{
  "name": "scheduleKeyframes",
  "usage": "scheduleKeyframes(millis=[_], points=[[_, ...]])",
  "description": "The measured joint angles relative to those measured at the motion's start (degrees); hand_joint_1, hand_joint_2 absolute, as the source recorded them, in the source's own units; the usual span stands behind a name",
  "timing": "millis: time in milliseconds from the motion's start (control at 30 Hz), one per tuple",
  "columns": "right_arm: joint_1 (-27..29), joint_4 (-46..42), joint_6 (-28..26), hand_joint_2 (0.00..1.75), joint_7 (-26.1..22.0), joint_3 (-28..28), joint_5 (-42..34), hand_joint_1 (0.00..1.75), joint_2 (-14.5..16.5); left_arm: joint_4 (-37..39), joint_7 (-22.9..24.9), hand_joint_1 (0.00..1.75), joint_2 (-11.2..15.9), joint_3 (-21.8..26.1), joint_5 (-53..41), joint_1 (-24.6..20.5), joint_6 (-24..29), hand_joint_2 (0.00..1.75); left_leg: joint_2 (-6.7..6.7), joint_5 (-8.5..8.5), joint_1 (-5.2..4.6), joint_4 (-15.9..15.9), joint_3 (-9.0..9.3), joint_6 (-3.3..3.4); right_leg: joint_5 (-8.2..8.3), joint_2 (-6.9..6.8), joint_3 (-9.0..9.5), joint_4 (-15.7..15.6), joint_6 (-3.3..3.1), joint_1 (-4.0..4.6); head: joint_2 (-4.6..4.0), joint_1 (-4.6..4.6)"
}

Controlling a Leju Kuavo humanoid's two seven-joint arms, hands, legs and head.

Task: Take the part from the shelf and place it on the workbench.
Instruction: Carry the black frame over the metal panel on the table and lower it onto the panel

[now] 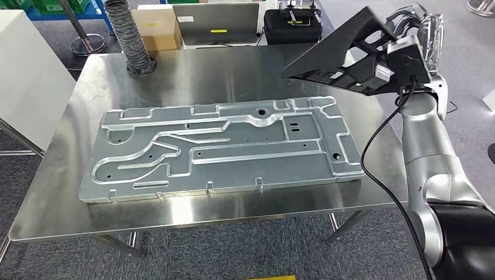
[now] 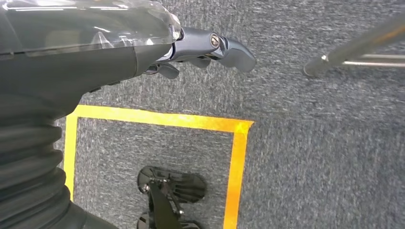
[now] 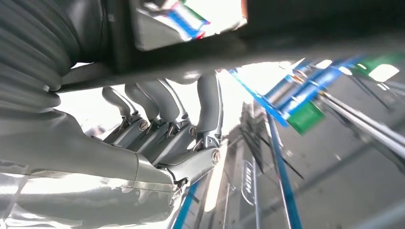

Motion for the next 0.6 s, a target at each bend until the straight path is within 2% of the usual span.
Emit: scheduleKeyframes(millis=[67, 100, 133, 200, 233, 267, 300, 367, 400, 433, 467, 533, 600], points=[[-0.6, 2.7, -0.8, 1.75, 0.0, 1.3, 1.1, 1.69, 0.0, 0.0, 0.0, 0.0, 0.0, -0.3, 0.0, -0.2, 0.0, 1.75, 0.07, -0.59, 0.0, 0.5, -0.12, -0.59, 0.11, -0.1, 0.27, -0.4, -0.63, -0.26, 0.01, 0.0], [-0.9, 3.8, -1.0, 1.75, 0.0, 1.8, 1.5, 1.69, 0.0, 0.0, 0.0, 0.0, 0.0, -0.4, 0.0, -0.3, 0.0, 1.75, 0.11, -1.59, -0.01, 2.0, -0.76, -0.86, 0.16, -0.18, 0.45, -0.6, -0.97, -0.42, 0.01, 0.0], [-1.3, 4.8, -1.3, 1.75, 0.1, 2.2, 2.2, 1.69, 0.1, 0.0, 0.0, 0.0, 0.0, -0.6, 0.0, -0.3, 0.0, 1.75, 0.17, -3.11, 0.06, 4.9, -2.05, -1.1, 0.16, -0.25, 0.6, -0.7, -1.22, -0.46, 0.02, 0.0], [-2.3, 7.8, -2.3, 1.75, 1.0, 3.6, 5.0, 1.69, 0.6, 0.0, 0.0, 0.0, 0.0, -0.6, 0.3, -0.3, -0.2, 1.75, 0.22, -6.4, 0.18, 12.8, -5.94, -1.43, 0.06, -0.27, 0.7, -0.7, -1.55, -0.36, 0.01, -0.01], [-2.7, 9.6, -2.9, 1.75, 1.6, 4.5, 6.8, 1.69, 0.9, 0.0, -0.1, 0.0, 0.0, -0.6, 0.4, -0.2, -0.2, 1.75, 0.23, -7.08, 0.22, 15.8, -7.52, -1.52, 0.0, -0.24, 0.76, -0.7, -1.61, -0.31, 0.01, 0.0], [-3.0, 11.5, -3.5, 1.75, 2.3, 5.6, 8.6, 1.69, 1.3, 0.0, -0.1, 0.0, -0.1, -0.6, 0.5, -0.1, -0.3, 1.75, 0.23, -6.69, 0.24, 16.7, -8.19, -1.55, -0.06, -0.18, 0.86, -0.7, -1.64, -0.28, 0.01, -0.01], [-3.2, 13.1, -4.0, 1.75, 2.9, 6.6, 10.0, 1.69, 1.8, 0.1, -0.2, 0.0, -0.1, -0.6, 0.6, 0.1, -0.4, 1.75, 0.23, -5.19, 0.25, 15.1, -7.68, -1.49, -0.15, -0.09, 1.0, -0.7, -1.64, -0.25, 0.02, -0.01], [-3.6, 15.7, -4.8, 1.75, 3.6, 8.3, 11.5, 1.69, 2.7, 0.1, -0.2, 0.0, 0.0, -0.6, 0.9, 0.2, -0.4, 1.75, 0.24, -0.9, 0.2, 7.2, -4.28, -1.02, -0.41, 0.1, 1.26, -0.5, -1.47, -0.21, 0.02, 0.0], [-3.8, 16.8, -5.1, 1.75, 3.7, 8.9, 11.8, 1.69, 3.1, 0.1, -0.3, 0.0, 0.0, -0.6, 1.0, 0.2, -0.4, 1.75, 0.23, 0.53, 0.11, 3.4, -2.61, -0.72, -0.55, 0.18, 1.26, -0.4, -1.29, -0.12, 0.02, 0.01], [-4.0, 17.7, -5.3, 1.75, 3.8, 9.3, 12.0, 1.69, 3.4, 0.1, -0.3, 0.0, 0.0, -0.6, 1.0, 0.2, -0.4, 1.75, 0.22, 1.25, 0.0, 1.0, -1.57, -0.45, -0.63, 0.21, 1.19, -0.3, -1.05, -0.05, 0.01, 0.01], [-4.1, 18.5, -5.4, 1.75, 3.9, 9.7, 12.1, 1.69, 3.7, 0.1, -0.4, 0.0, 0.0, -0.6, 1.0, 0.3, -0.4, 1.75, 0.18, 1.27, -0.1, 0.1, -1.19, -0.22, -0.67, 0.2, 1.1, -0.3, -0.76, 0.01, 0.01, 0.01], [-4.3, 19.6, -5.5, 1.75, 3.9, 10.1, 12.1, 1.69, 3.9, 0.1, -0.4, 0.0, 0.0, -0.6, 1.1, 0.4, -0.4, 1.75, 0.09, 1.34, -0.06, -0.3, -1.09, 0.24, -0.77, 0.12, 1.08, -0.4, -0.09, -0.02, 0.0, 0.0], [-4.8, 20.4, -5.4, 1.75, 3.9, 10.3, 12.2, 1.69, 4.0, 0.1, -0.5, 0.0, 0.0, -0.6, 1.1, 0.5, -0.4, 1.75, 0.04, 1.63, 0.14, -0.8, -0.84, 0.87, -2.06, 0.06, 0.48, 1.3, 0.54, -0.17, 0.01, 0.01]])
